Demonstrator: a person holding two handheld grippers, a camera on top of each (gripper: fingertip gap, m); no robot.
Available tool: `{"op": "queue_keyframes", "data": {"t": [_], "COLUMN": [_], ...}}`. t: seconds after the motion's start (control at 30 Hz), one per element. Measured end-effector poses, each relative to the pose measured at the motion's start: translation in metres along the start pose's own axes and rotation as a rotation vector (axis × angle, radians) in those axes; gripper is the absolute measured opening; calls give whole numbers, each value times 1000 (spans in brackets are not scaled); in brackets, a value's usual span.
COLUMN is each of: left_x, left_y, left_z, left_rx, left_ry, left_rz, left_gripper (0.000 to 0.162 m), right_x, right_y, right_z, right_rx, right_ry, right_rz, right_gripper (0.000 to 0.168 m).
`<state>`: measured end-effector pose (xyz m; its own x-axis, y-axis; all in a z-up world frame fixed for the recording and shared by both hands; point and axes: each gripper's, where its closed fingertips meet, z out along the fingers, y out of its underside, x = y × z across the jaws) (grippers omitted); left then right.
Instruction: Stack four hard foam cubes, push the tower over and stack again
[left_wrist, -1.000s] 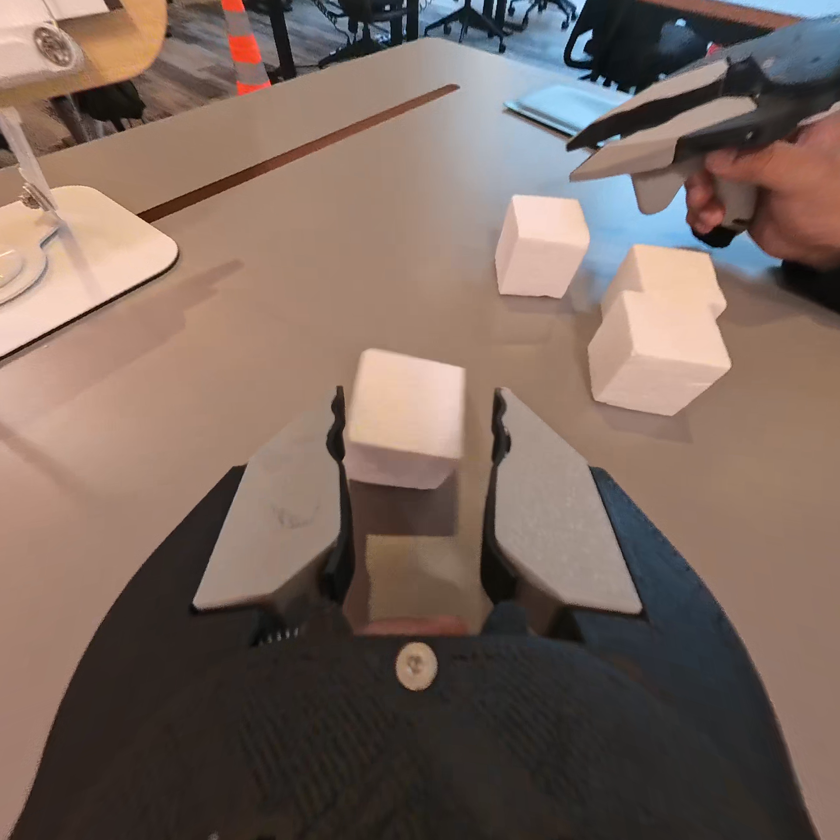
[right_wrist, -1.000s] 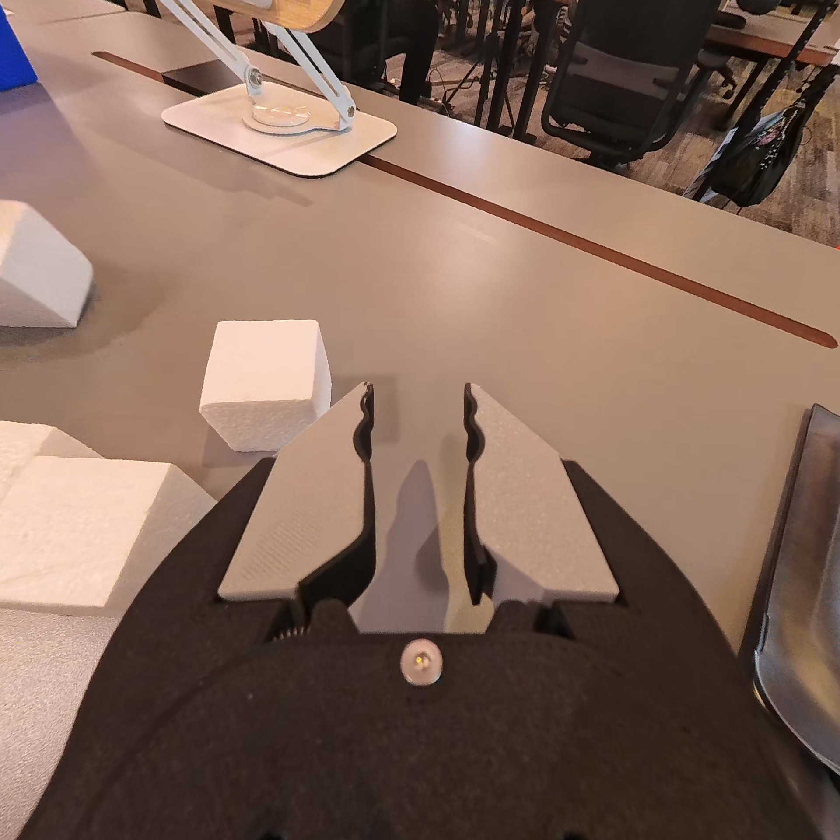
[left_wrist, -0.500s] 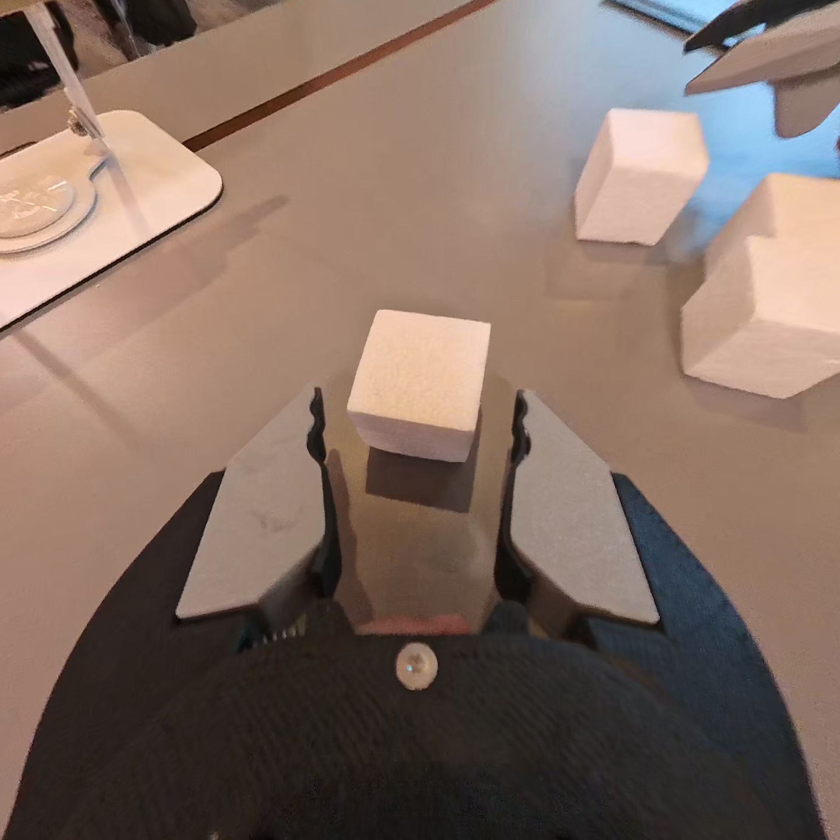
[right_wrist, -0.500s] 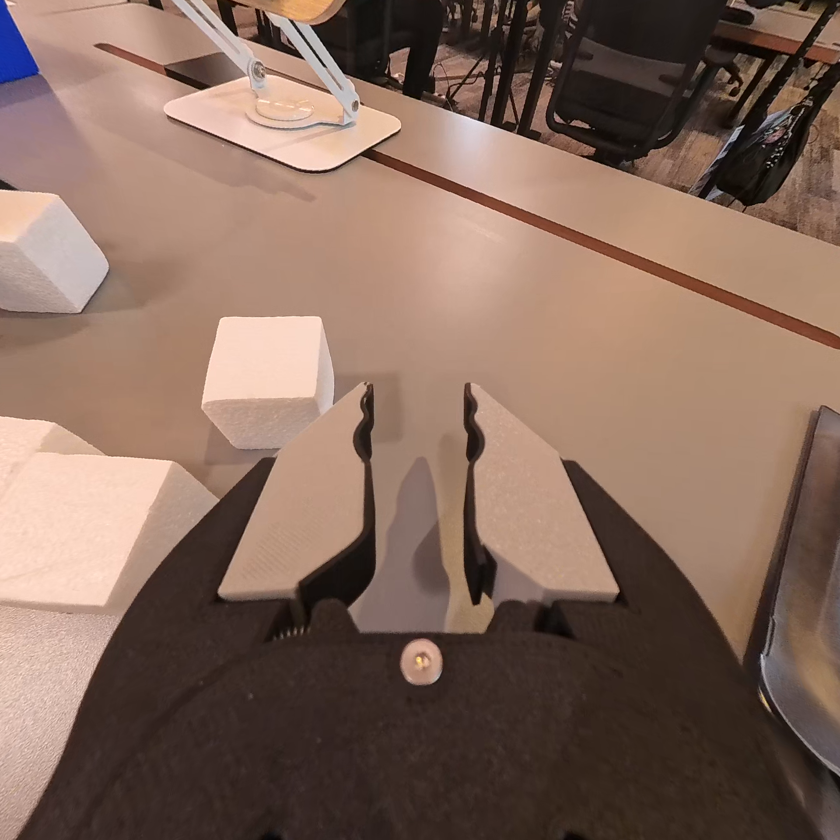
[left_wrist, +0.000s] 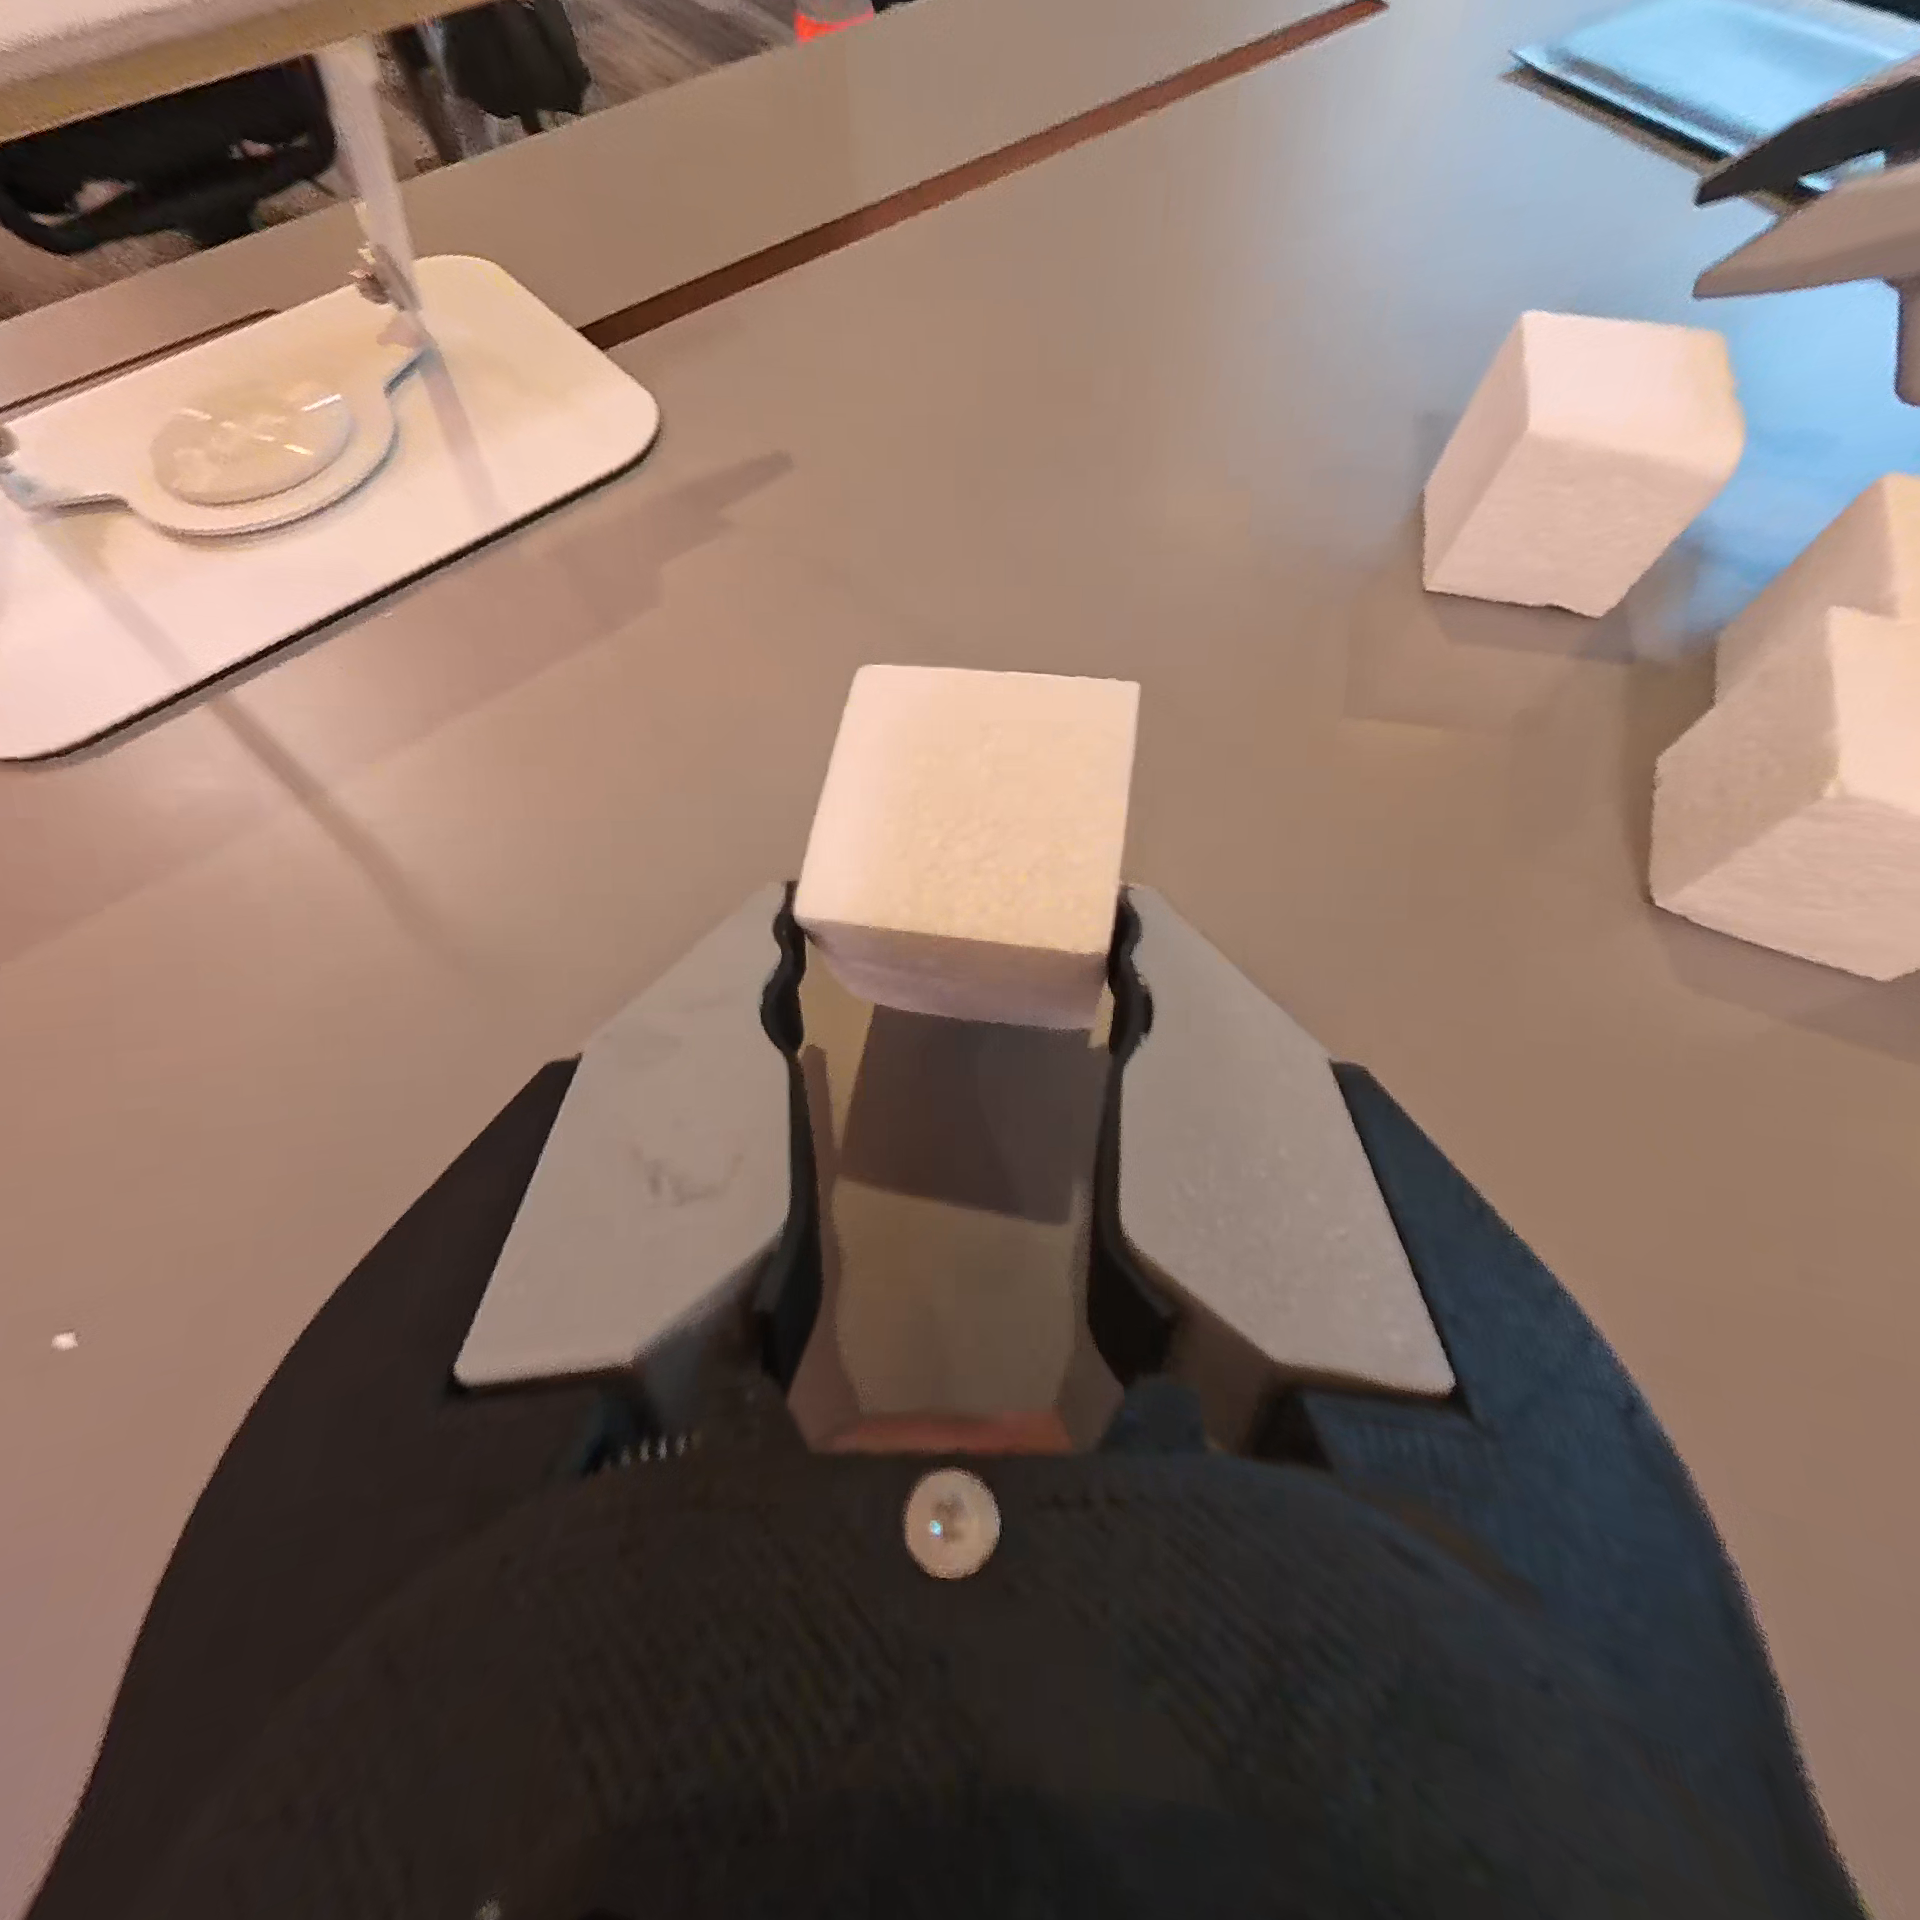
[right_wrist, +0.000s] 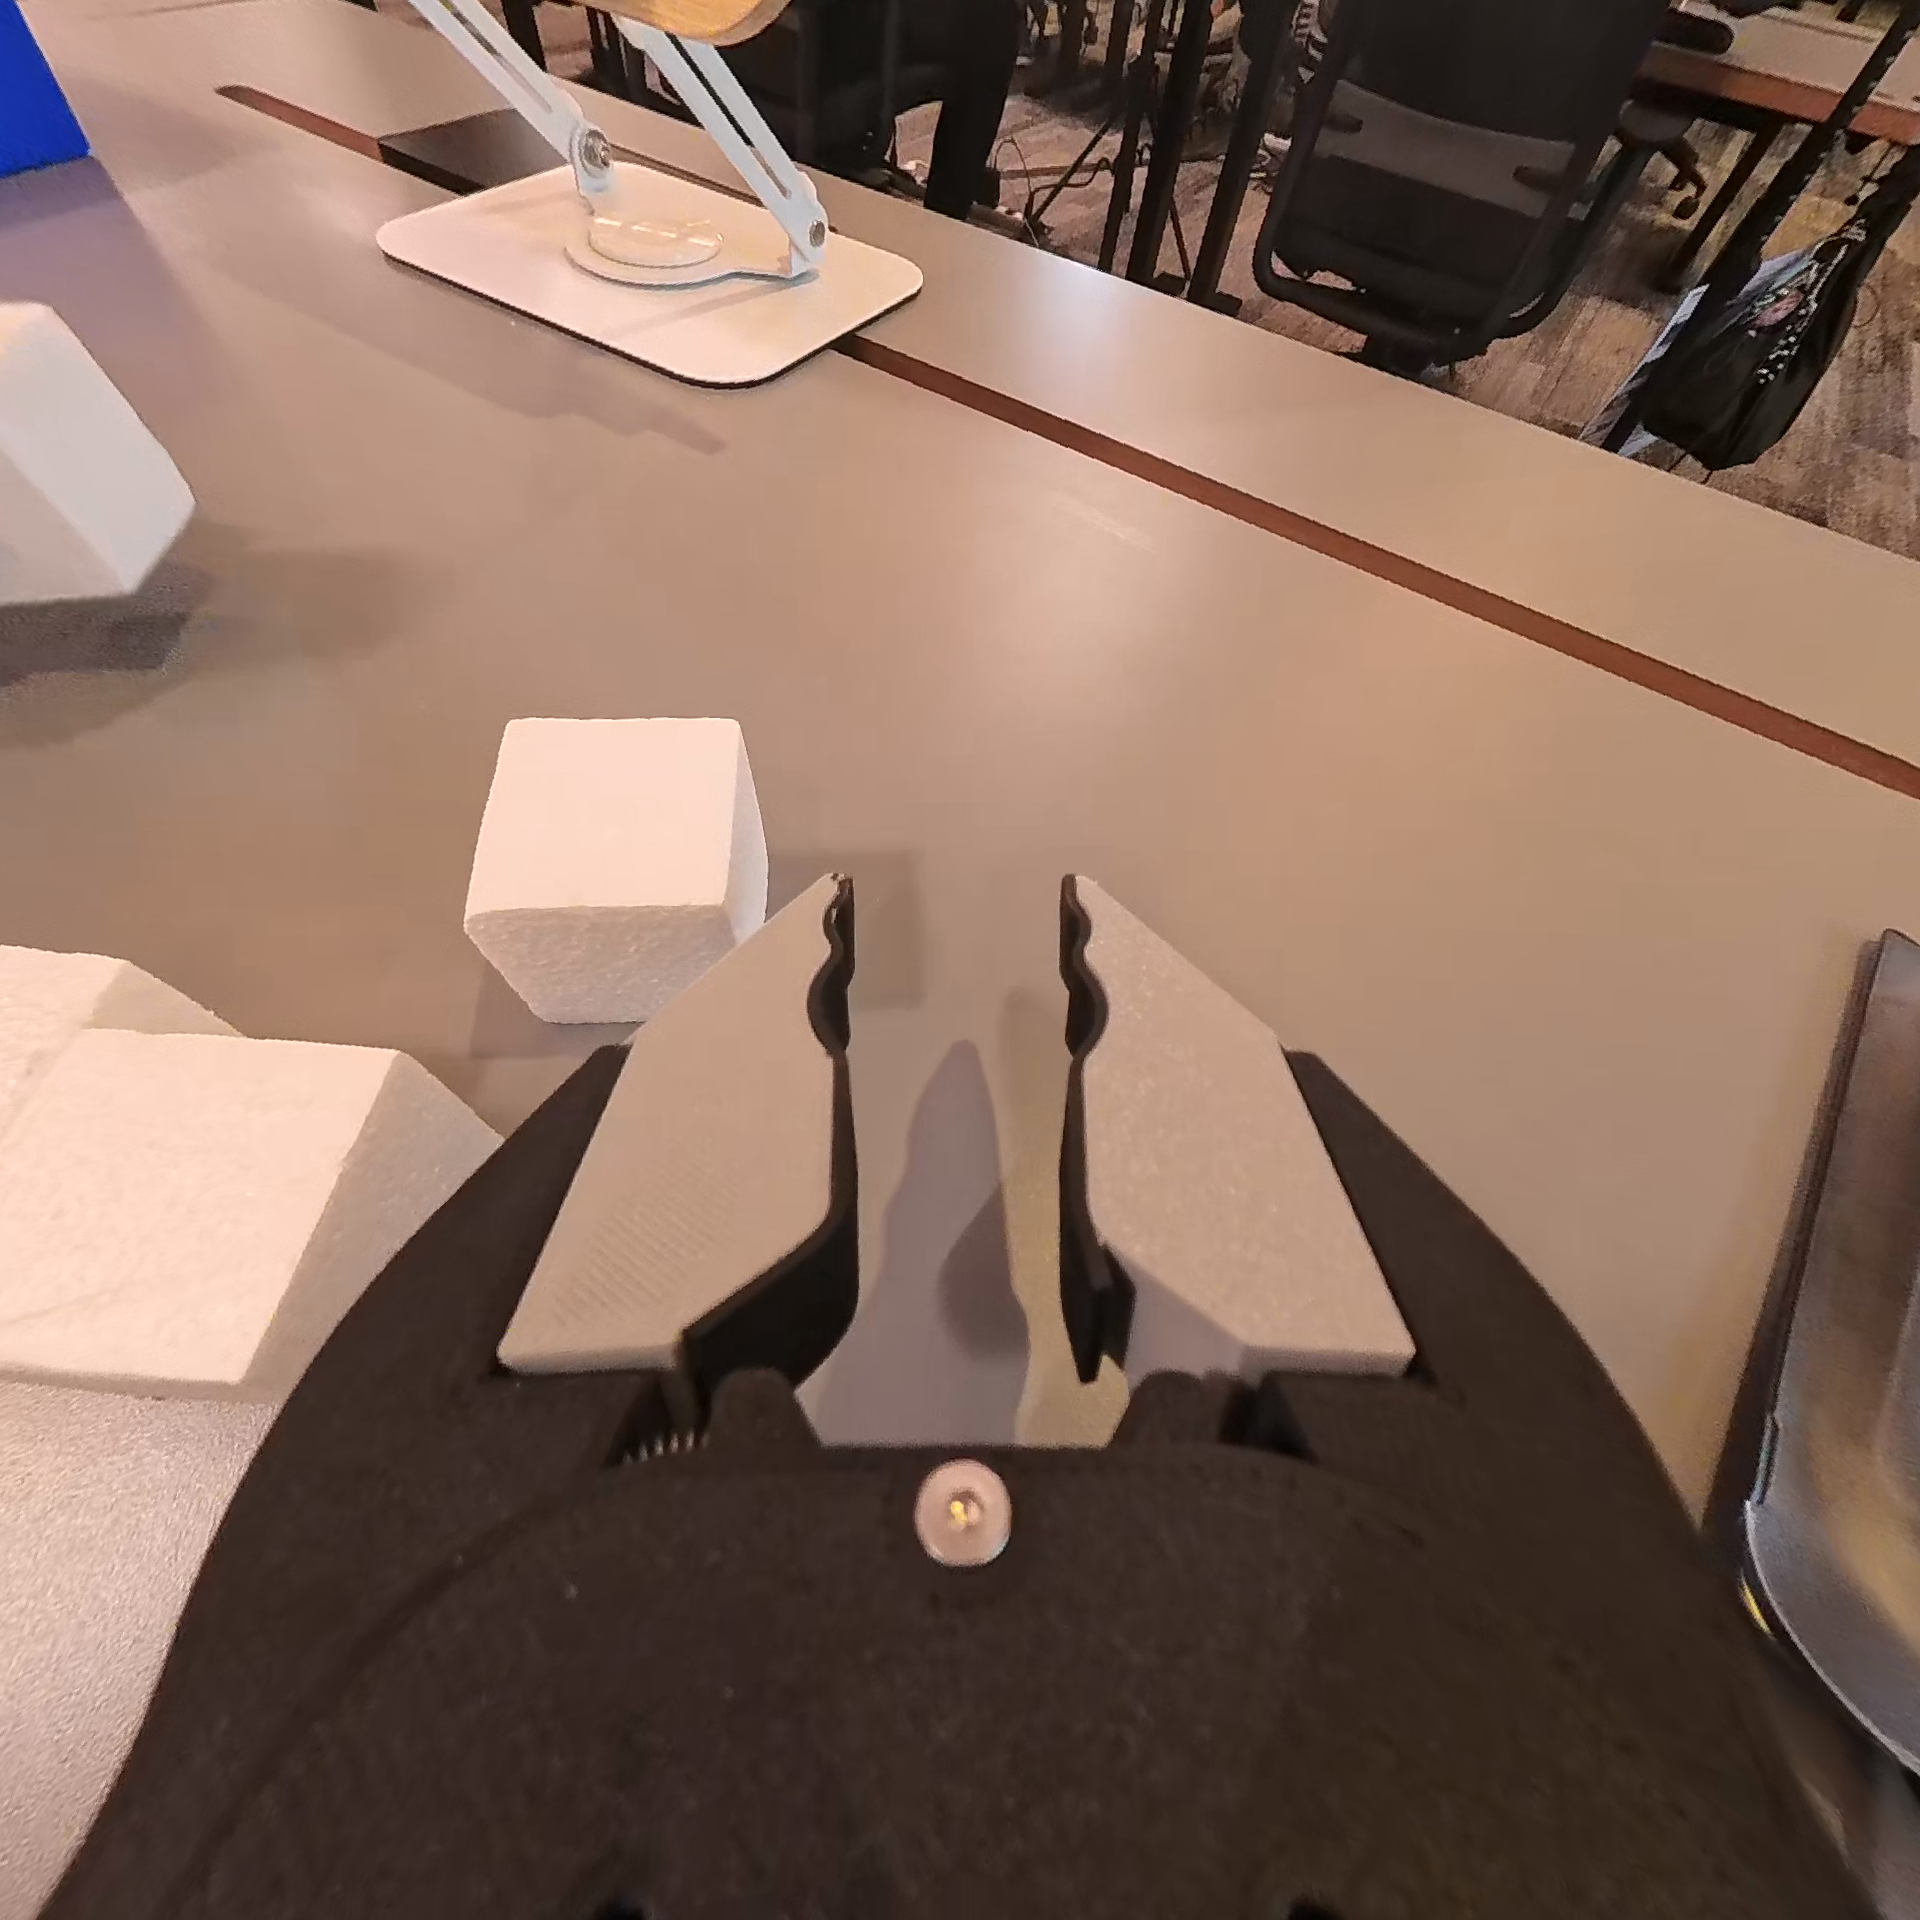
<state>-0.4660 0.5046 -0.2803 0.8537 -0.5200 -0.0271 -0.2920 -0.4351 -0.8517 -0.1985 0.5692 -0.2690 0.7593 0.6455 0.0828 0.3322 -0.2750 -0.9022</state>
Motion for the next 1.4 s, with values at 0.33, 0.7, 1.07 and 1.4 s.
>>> {"op": "queue_keyframes", "data": {"t": [0.33, 0.7, 1.07, 1.4], "left_x": [-44, -70, -83, -79], "left_y": [7, 29, 36, 32], "left_z": [-13, -19, -22, -25], "left_rx": [-2, -103, -105, -78], "left_ry": [-145, -242, -276, -239], "left_rz": [-129, -170, -274, -282], "left_gripper": [57, 57, 57, 65], "right_x": [0, -1, -1, -1], "right_y": [2, 2, 2, 2], "right_z": [1, 1, 1, 1], "right_rx": [-6, -5, -6, -6], "right_ry": [-1, -2, -2, -1], "right_rz": [-1, 0, 0, -3], "right_gripper": [37, 37, 37, 37]}}
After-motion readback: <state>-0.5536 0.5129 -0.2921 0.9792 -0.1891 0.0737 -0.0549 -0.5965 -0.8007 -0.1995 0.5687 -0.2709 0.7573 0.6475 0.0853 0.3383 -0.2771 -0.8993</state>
